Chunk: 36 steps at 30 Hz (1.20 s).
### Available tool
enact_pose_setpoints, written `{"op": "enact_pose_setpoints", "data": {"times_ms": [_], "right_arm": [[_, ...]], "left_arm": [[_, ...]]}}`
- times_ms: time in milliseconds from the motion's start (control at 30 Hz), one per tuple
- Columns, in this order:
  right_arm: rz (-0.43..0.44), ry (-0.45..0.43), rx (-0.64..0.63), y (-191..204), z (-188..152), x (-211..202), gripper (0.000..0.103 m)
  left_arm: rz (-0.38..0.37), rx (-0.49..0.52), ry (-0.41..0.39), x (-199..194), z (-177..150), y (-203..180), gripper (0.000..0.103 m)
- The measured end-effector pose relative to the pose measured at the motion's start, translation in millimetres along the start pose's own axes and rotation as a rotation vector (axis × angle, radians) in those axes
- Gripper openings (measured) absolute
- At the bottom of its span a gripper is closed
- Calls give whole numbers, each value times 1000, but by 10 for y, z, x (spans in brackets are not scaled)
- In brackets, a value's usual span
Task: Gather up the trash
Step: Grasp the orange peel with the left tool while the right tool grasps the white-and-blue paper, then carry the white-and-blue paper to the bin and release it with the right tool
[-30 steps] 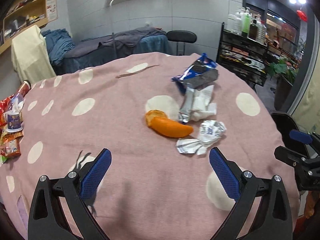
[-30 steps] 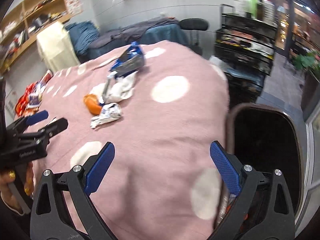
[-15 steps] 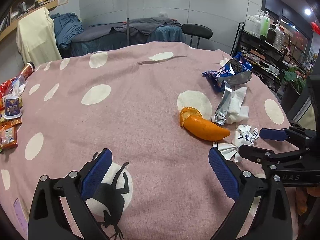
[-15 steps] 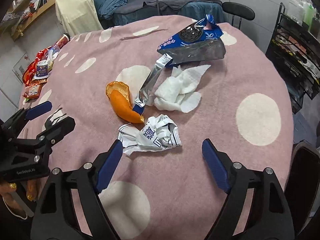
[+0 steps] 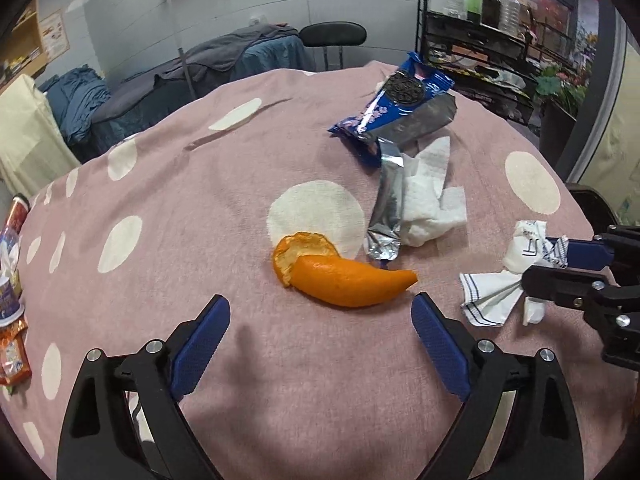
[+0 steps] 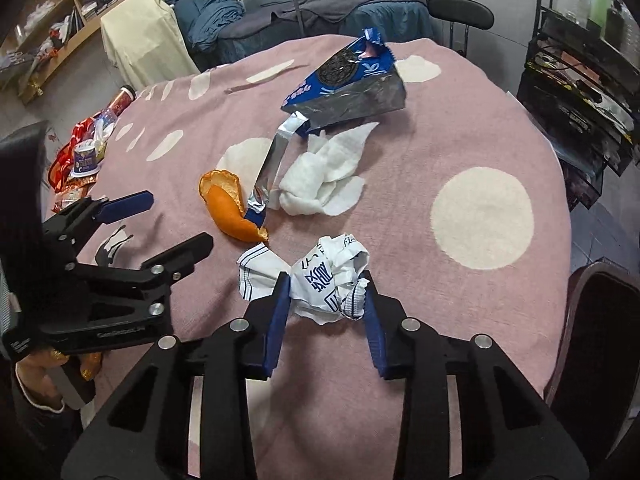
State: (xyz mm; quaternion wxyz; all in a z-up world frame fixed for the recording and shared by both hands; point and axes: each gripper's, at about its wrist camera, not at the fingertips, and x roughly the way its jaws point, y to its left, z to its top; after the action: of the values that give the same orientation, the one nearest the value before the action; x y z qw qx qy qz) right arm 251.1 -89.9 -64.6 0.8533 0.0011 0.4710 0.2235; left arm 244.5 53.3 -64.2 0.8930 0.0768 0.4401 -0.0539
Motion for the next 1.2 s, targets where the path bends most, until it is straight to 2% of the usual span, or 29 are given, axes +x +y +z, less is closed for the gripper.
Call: {"op": "enact_pose_setpoints", "data": {"times_ms": [167,267,433,600,667,1067,1200], "right_arm": [[-1,-27,55,-154,-72,-153,36],[4,-31,75,-214,-93,-210,36],[10,-34,94,-245,-148,-217,36],[17,-41,113,-271,-206,-251,36],[12,-48,117,-275,-226,-278,36],[15,-107,173,-414,-415,-558,36],[10,-138,187,-458,-514,-675,36]], "left_arm": [[-26,74,57,237,115,-103,91],[-44,75,76,326,156,-102,90],[-56,57,52,248,122,-65,58],[-72,-28,60,174,66,67,23],[-79,-42,60,144,44,80,17],[-159,-140,-21,-361,-201,58,10],[-189,-137,-59,-569,-231,-54,10]]}}
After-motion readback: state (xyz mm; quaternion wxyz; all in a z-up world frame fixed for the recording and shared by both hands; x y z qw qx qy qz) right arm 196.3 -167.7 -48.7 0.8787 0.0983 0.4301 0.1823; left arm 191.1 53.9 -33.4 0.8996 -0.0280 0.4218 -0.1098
